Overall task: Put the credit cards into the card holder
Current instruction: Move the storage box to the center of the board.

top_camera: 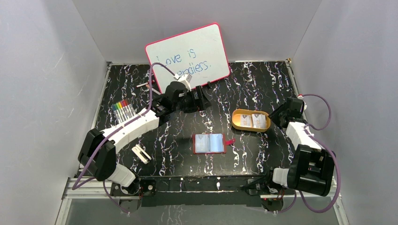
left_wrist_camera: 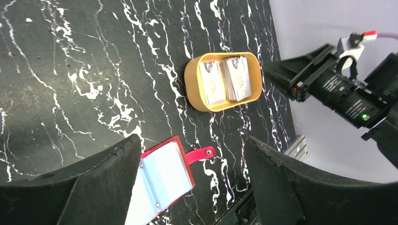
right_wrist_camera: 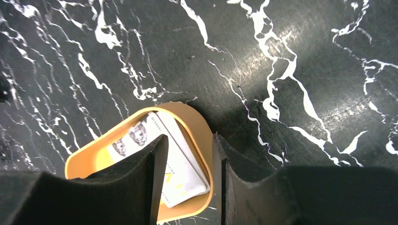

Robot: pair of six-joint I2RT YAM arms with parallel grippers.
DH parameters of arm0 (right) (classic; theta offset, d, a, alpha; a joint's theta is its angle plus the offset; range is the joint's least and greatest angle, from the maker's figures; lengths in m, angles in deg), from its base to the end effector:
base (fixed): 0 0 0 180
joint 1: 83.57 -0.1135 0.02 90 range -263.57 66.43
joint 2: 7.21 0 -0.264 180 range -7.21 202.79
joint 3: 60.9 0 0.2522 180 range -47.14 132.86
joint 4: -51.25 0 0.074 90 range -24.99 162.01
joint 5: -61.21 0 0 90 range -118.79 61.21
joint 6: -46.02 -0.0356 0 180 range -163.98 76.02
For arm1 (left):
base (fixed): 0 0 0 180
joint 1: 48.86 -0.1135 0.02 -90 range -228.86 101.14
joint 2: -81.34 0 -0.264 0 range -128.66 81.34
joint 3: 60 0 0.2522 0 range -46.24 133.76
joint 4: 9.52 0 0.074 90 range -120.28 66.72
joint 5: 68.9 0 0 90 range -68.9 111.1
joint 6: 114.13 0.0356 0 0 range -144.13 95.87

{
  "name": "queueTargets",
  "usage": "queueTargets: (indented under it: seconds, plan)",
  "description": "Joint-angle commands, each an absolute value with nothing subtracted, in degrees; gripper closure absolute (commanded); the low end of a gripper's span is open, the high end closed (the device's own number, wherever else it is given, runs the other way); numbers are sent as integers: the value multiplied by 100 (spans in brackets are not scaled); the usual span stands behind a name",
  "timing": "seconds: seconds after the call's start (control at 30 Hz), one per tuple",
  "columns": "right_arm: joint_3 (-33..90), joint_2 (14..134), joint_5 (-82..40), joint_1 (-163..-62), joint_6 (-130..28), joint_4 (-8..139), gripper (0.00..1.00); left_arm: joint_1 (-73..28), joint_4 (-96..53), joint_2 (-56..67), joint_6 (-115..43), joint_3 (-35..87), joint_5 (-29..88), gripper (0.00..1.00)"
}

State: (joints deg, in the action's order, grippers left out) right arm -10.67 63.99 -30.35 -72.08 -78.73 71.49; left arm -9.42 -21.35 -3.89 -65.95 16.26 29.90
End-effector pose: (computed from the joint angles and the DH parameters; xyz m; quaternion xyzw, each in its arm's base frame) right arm 0.2476 -0.0513 0.2010 0.3627 0.8353 0.0711 0.4070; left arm 0.2662 -0.2261 0.2985 0.0265 0.8214 -0.4166 0.3886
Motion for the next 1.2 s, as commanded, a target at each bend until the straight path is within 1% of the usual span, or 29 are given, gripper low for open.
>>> queueTargets:
  seconds: [0.0,0.07,0.23,0.37,0.43,0.5,0.6,0.7,0.8,0.9,1.0,1.17]
  plan:
    - [-982,6693,-3019,-7353,-7723,7118,55,-1020,-2461,-47,-6772,1553,2420,18]
    - [-941,6802,-2969,-7483,-7676,7117,57,-1144,-2588,84,-6882,1417,1922,12]
    - [-941,7091,-2978,-7816,-7658,7115,62,-1688,-2489,429,-6940,1030,2110,6]
    - [-960,7167,-2979,-7976,-7694,6981,73,-1713,-2497,476,-6743,1015,2472,2]
    - [-894,7216,-3026,-8154,-7714,6930,79,-1732,-2510,478,-6949,989,2463,4]
    - [-802,7311,-3059,-8410,-7749,6851,86,-1792,-2213,487,-7052,899,2743,4]
    - [-604,7569,-3125,-8851,-7904,6820,90,-1810,-1591,409,-7066,829,3389,10]
    - [-457,7819,-3176,-9219,-8104,6747,94,-1806,-1414,60,-7151,993,4009,16]
    - [-287,8062,-3193,-9504,-8246,6687,95,-1802,-1493,-450,-7303,1312,4560,21]
    - [-65,8237,-3183,-9661,-8242,6771,94,-1736,-1484,-658,-7288,1459,4676,22]
    - [175,8358,-3302,-9855,-8196,7002,90,-1669,-1522,-835,-7121,1644,4687,22]
    - [574,8554,-3520,-10222,-8155,7281,87,-1596,-1561,-1343,-7072,2077,4840,25]
